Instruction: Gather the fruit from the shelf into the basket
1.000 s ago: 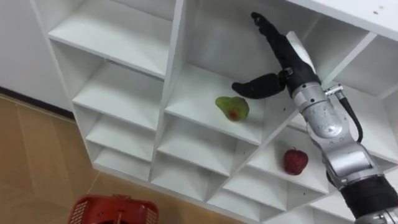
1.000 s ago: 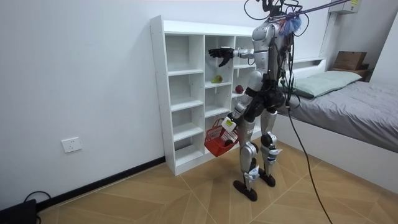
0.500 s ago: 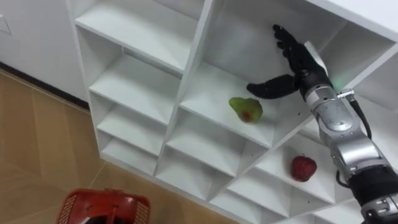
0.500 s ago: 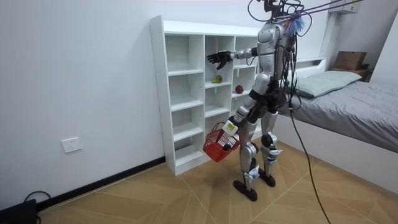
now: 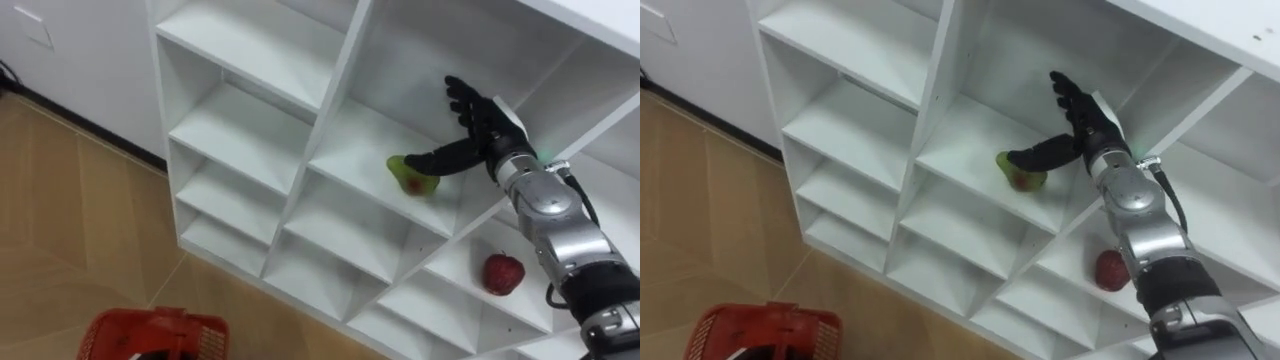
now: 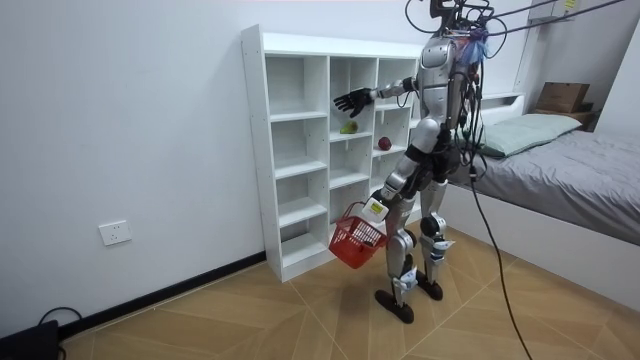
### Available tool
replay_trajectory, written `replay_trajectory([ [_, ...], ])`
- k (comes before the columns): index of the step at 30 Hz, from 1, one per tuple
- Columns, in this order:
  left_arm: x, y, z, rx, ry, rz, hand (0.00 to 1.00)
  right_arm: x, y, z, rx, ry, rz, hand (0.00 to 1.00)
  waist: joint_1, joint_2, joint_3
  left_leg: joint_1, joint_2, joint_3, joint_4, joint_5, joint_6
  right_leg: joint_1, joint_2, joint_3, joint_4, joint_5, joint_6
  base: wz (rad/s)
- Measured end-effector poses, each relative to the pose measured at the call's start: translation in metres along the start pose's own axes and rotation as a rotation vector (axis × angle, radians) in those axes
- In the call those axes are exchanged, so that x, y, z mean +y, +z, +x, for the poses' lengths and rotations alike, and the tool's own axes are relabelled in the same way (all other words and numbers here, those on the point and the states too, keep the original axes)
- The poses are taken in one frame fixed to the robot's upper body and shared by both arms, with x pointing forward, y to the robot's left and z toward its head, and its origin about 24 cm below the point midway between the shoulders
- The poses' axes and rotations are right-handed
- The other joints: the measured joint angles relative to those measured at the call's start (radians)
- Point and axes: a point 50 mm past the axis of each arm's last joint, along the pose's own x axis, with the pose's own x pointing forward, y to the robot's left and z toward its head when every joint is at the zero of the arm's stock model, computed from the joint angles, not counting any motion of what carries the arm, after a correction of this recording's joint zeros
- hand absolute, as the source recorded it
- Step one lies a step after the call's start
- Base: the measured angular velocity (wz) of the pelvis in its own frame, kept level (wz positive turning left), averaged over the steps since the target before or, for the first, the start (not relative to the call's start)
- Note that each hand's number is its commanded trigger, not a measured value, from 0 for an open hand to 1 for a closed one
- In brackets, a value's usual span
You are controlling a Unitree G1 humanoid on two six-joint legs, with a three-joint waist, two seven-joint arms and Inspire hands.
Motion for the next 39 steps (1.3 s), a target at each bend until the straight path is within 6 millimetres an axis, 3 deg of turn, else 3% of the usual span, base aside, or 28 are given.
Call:
replay_trajectory([
  [11, -0.003, 0.001, 0.001, 0.001, 0.013, 0.011, 1.0, 0.0, 0.0, 0.0, -0.001, -0.006, -0.01, 0.0, -0.001, 0.015, 0.0094, -0.004, -0.002, -0.011, 0.007, 0.0, 0.0, 0.002, -0.001, -0.014, 0.0, 0.001, 0.001, 0.01],
  [24, -0.002, 0.002, 0.001, -0.003, 0.015, 0.013, 1.0, -0.002, -0.008, -0.001, 0.034, -0.014, -0.051, 0.0, 0.0, 0.025, 0.001, -0.056, -0.002, -0.016, 0.045, 0.0, 0.001, -0.033, -0.002, -0.027, 0.018, 0.001, -0.001, 0.02],
  [30, -0.003, 0.005, 0.002, -0.012, 0.014, 0.015, 1.0, -0.002, -0.012, -0.002, 0.044, -0.012, -0.083, 0.0, 0.009, 0.028, 0.0007, -0.075, -0.002, -0.014, 0.051, 0.0, 0.001, -0.059, -0.004, -0.02, 0.034, 0.001, -0.001, -0.01],
  [35, -0.006, 0.017, 0.006, -0.039, 0.008, 0.054, 1.0, -0.002, -0.014, -0.002, 0.04, -0.014, -0.105, 0.0, 0.012, 0.033, 0.0033, -0.111, -0.002, -0.014, 0.057, 0.001, 0.002, -0.095, -0.004, -0.013, 0.039, 0.004, -0.004, 0.0],
  [39, -0.013, 0.022, 0.007, -0.053, -0.014, 0.094, 1.0, 0.0, -0.014, 0.001, 0.048, -0.01, -0.162, 0.0, 0.015, 0.048, 0.0116, -0.128, -0.002, -0.01, 0.065, 0.002, 0.002, -0.115, -0.005, -0.005, 0.049, 0.004, -0.005, -0.04],
])
